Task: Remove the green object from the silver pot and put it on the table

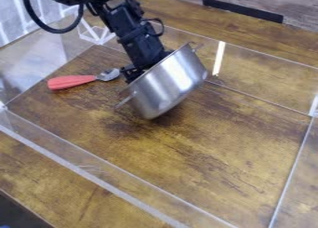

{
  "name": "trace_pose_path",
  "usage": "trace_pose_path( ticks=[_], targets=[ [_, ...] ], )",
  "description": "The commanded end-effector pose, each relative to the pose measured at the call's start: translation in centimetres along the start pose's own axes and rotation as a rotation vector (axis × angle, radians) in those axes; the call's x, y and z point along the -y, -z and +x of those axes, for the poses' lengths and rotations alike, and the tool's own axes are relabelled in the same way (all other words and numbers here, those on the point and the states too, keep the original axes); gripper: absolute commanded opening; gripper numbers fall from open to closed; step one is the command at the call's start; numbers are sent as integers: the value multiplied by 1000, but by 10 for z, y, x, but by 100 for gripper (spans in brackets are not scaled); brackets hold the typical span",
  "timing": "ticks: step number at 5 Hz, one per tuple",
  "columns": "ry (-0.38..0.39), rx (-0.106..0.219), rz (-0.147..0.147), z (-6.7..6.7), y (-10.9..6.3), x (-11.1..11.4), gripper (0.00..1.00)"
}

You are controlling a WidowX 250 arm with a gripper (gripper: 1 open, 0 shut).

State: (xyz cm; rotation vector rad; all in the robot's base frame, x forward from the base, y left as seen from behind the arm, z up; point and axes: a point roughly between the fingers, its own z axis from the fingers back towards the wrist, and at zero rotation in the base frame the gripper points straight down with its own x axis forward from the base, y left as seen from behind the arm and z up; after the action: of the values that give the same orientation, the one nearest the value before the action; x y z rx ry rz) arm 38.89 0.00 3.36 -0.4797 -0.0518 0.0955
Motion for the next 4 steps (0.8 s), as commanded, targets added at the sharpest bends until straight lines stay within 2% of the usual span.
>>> trace_pose_path(
  ticks=[1,4],
  targets=[
    [-43,-69,8,-5,15,0,100],
    [-174,-176,-45,-12,25,12,100]
  ],
)
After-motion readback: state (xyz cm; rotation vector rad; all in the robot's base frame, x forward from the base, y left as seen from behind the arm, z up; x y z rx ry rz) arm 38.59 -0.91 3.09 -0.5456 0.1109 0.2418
